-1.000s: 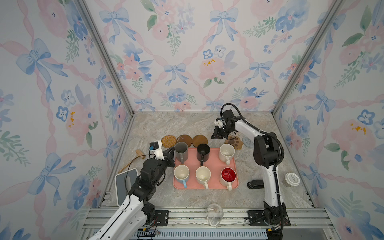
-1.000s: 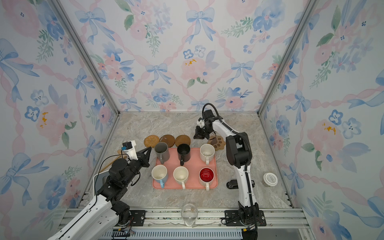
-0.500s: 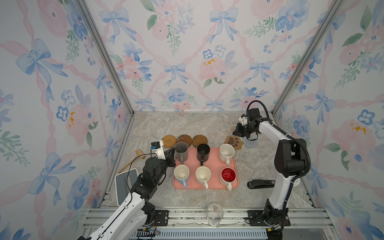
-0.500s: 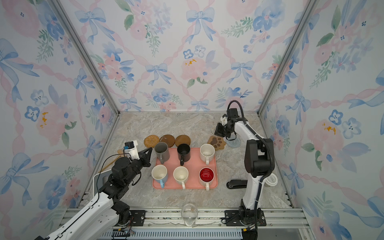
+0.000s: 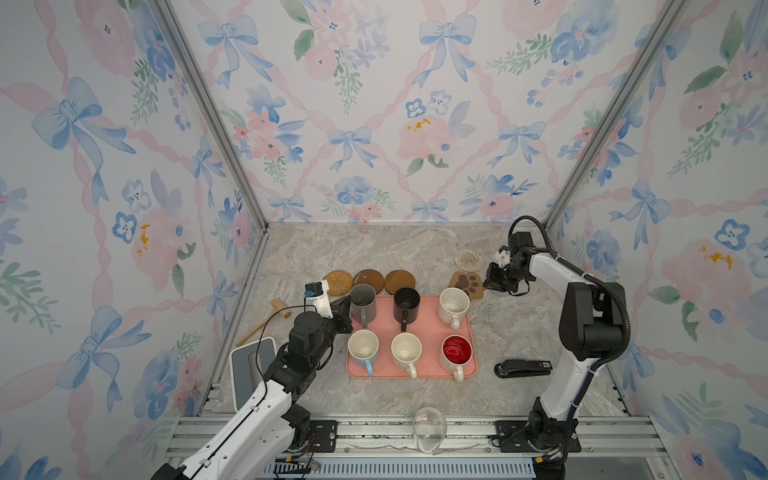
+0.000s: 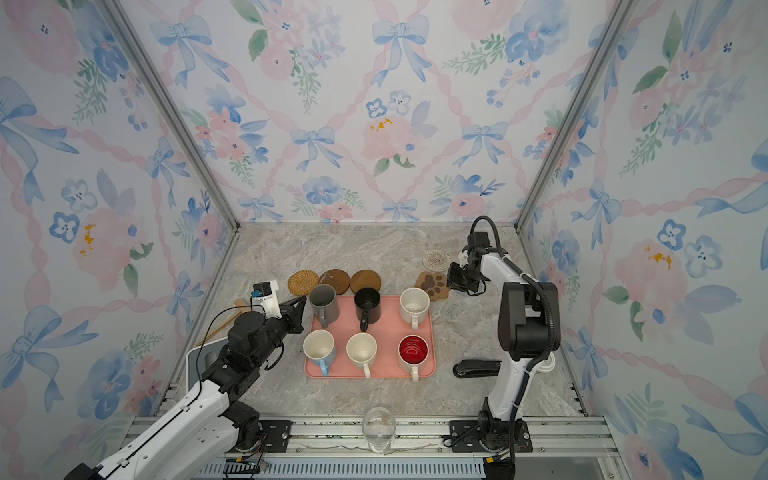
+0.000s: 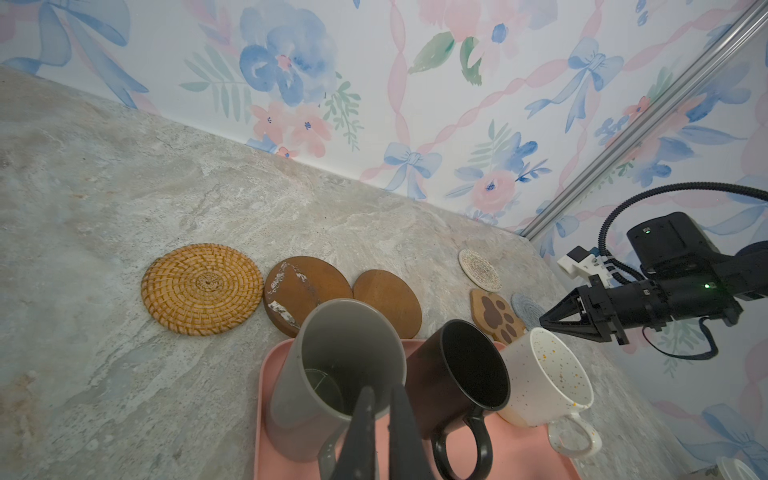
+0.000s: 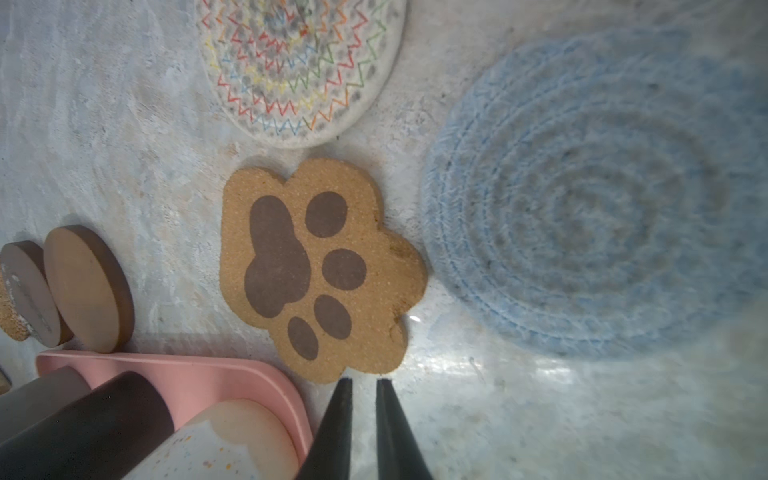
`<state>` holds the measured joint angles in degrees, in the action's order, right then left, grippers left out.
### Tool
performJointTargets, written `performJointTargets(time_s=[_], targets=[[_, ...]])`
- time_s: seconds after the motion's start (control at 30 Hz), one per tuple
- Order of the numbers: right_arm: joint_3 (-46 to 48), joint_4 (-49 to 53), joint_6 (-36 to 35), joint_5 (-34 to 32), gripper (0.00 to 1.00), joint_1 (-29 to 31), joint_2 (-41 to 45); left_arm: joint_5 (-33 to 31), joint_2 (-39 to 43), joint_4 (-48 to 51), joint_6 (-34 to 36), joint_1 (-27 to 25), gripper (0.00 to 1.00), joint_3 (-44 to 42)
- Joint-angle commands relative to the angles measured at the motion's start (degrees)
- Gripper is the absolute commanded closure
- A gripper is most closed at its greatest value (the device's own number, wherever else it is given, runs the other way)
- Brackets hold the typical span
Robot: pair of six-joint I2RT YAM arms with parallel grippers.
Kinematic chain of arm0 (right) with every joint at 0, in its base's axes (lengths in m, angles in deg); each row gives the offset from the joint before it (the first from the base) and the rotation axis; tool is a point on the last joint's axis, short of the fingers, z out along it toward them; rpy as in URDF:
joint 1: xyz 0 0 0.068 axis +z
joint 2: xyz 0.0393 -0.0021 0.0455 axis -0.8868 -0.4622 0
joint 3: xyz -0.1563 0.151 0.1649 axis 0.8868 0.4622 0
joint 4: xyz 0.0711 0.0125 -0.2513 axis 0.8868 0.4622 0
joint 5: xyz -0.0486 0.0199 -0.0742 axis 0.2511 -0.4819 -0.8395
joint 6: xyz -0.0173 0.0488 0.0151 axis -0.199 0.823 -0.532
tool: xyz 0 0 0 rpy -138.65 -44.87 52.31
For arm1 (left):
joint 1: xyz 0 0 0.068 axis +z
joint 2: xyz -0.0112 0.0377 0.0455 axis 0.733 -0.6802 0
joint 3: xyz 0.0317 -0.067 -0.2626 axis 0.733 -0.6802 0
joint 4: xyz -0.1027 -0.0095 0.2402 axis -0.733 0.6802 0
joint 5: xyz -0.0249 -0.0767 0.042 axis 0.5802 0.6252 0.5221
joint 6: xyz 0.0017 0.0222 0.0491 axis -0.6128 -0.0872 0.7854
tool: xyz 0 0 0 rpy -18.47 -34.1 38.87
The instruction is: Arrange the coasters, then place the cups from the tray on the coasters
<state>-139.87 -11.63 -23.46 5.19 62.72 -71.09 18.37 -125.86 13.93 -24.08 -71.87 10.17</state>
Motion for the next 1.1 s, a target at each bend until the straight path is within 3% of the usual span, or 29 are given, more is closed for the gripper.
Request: performJointTargets(time_s=[0.0,0.33,1.07], targets=[[1.47,1.03,-0.90,-1.45,0.79,-0.82,2.22,-0.83,0.20,0.70,0.74,-0.25,0.88,1.39],[2.23,-2.76,1.06,3.90,0.64,-2.05,-0.91,-0.54,0.54,0.73,0.62,-0.23,0.77,1.29],[2.39,-5.64,3.21,6.34,0.65,-0.89,-6.20,-0.69,1.26,1.87,0.84,-0.24,0.76,1.44]])
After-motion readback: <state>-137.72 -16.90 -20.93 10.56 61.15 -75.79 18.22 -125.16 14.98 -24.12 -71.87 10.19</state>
